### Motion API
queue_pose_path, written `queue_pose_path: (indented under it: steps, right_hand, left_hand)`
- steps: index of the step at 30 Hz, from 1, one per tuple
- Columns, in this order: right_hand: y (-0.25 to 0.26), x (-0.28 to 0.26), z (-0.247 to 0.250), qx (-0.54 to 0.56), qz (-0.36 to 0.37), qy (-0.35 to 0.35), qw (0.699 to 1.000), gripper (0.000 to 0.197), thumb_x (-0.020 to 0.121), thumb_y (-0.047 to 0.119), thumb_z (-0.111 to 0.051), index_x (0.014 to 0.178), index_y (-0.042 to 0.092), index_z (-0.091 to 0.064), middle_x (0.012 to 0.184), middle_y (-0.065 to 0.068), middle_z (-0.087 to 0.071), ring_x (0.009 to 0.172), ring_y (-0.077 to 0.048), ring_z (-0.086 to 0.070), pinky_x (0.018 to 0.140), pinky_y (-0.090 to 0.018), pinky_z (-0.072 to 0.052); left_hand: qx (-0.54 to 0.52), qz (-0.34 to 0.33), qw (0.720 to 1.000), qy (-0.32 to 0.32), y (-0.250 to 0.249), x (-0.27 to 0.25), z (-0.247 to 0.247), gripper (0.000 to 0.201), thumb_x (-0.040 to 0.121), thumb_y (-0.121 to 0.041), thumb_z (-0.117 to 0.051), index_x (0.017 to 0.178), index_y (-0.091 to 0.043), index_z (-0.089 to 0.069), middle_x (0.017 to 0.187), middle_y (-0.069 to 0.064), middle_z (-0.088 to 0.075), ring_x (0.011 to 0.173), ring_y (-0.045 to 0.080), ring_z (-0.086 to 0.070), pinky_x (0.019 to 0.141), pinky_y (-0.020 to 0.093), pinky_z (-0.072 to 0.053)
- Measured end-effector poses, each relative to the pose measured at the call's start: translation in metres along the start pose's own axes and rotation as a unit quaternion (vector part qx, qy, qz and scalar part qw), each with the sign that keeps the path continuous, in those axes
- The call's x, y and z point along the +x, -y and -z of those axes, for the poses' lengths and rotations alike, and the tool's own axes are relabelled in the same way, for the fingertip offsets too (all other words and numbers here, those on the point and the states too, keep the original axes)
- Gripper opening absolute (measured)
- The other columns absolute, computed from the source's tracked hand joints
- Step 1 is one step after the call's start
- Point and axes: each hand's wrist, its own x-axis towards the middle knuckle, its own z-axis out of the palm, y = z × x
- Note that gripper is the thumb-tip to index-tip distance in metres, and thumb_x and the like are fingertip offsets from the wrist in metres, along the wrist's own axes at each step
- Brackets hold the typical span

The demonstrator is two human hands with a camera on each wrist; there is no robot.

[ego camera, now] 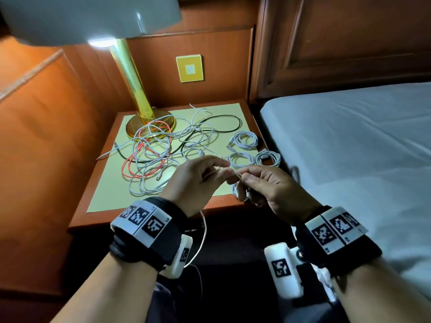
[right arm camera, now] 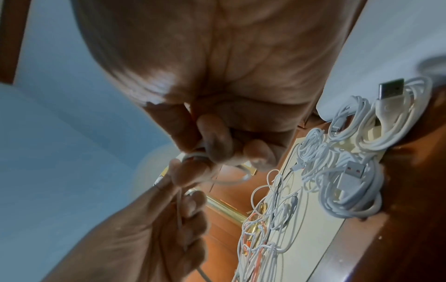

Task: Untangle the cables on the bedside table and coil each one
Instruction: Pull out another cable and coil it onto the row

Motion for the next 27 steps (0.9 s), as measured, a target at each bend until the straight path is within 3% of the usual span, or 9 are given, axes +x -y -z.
queue_pose_path:
  steps: [4,6,8,10,13,17,20,24,27]
  right_hand:
    - [0.004,-0.001,0.000,0.042,-0.020,0.019,0.999,0.036,0.090,0.018,-0.044,0.114,0.011,-0.070,0.082,-0.009,-0.071,0.063,-0.025,-0.048,0.057,-0.029,-0.035]
    - [0.006,-0.002,0.000,0.035,-0.028,0.042,0.998,0.039,0.088,0.013,-0.042,0.116,0.020,-0.068,0.092,-0.008,-0.076,0.068,-0.021,-0.063,0.062,-0.031,-0.040]
    - [0.008,-0.003,0.003,0.011,-0.031,0.068,0.997,0.033,0.096,0.009,-0.049,0.121,0.024,-0.065,0.104,-0.006,-0.077,0.086,-0.022,-0.073,0.070,-0.033,-0.046]
    - [0.009,-0.005,0.004,0.008,-0.032,0.085,0.996,0.029,0.099,0.009,-0.055,0.124,0.021,-0.065,0.111,-0.006,-0.075,0.099,-0.026,-0.073,0.081,-0.037,-0.052]
    - [0.010,-0.008,0.003,0.069,-0.048,0.093,0.992,0.030,0.090,0.011,-0.062,0.119,0.010,-0.068,0.111,-0.016,-0.074,0.100,-0.033,-0.072,0.093,-0.040,-0.057]
    - [0.015,-0.011,0.003,0.122,-0.070,0.093,0.986,0.029,0.080,0.006,-0.067,0.108,0.002,-0.070,0.103,-0.021,-0.074,0.093,-0.031,-0.074,0.082,-0.031,-0.060]
    - [0.015,-0.010,0.003,0.142,-0.078,0.076,0.984,0.028,0.074,0.005,-0.071,0.101,-0.001,-0.071,0.097,-0.024,-0.074,0.086,-0.032,-0.075,0.078,-0.033,-0.061]
    - [0.011,-0.008,0.007,0.156,-0.072,0.067,0.983,0.029,0.069,0.011,-0.077,0.095,-0.001,-0.072,0.090,-0.022,-0.074,0.078,-0.032,-0.073,0.075,-0.035,-0.062]
    - [0.008,-0.006,0.009,0.172,-0.063,0.081,0.980,0.030,0.076,0.009,-0.078,0.103,-0.001,-0.071,0.091,-0.019,-0.072,0.074,-0.028,-0.070,0.073,-0.031,-0.058]
  left_hand:
    - [0.042,0.002,0.999,0.028,-0.001,0.000,0.003,0.025,0.095,-0.037,-0.062,0.085,-0.017,-0.074,0.064,0.007,-0.059,0.050,0.007,-0.039,0.050,0.022,-0.029]
    - [0.035,0.018,0.999,0.016,0.000,0.001,0.003,0.027,0.094,-0.038,-0.064,0.082,-0.015,-0.070,0.058,0.001,-0.051,0.050,0.007,-0.037,0.050,0.023,-0.027]
    - [0.001,0.035,0.999,0.003,0.000,0.003,0.004,0.026,0.093,-0.037,-0.067,0.081,-0.014,-0.070,0.057,-0.007,-0.047,0.049,0.006,-0.036,0.049,0.023,-0.027]
    - [-0.039,0.039,0.998,0.005,0.000,0.004,0.006,0.026,0.091,-0.038,-0.070,0.082,-0.013,-0.069,0.060,-0.007,-0.052,0.050,0.006,-0.038,0.050,0.023,-0.028]
    - [-0.100,0.031,0.994,0.019,-0.002,0.001,0.005,0.034,0.086,-0.040,-0.071,0.082,-0.007,-0.066,0.065,-0.002,-0.055,0.056,0.008,-0.041,0.053,0.023,-0.032]
    - [-0.169,0.035,0.984,0.043,-0.008,-0.003,0.006,0.022,0.090,-0.019,-0.072,0.081,-0.001,-0.063,0.055,-0.013,-0.048,0.052,0.003,-0.041,0.051,0.016,-0.033]
    - [-0.199,0.035,0.978,0.055,-0.008,-0.004,0.010,0.032,0.083,-0.034,-0.075,0.078,-0.005,-0.064,0.060,-0.005,-0.047,0.060,0.016,-0.040,0.055,0.029,-0.031]
    - [-0.236,0.049,0.969,0.050,-0.008,-0.004,0.009,0.039,0.076,-0.038,-0.076,0.079,-0.001,-0.063,0.064,0.011,-0.042,0.062,0.027,-0.033,0.055,0.035,-0.027]
    - [-0.238,0.057,0.968,0.054,-0.006,-0.002,0.008,0.039,0.074,-0.043,-0.074,0.079,-0.006,-0.063,0.067,0.014,-0.042,0.058,0.038,-0.032,0.050,0.050,-0.029]
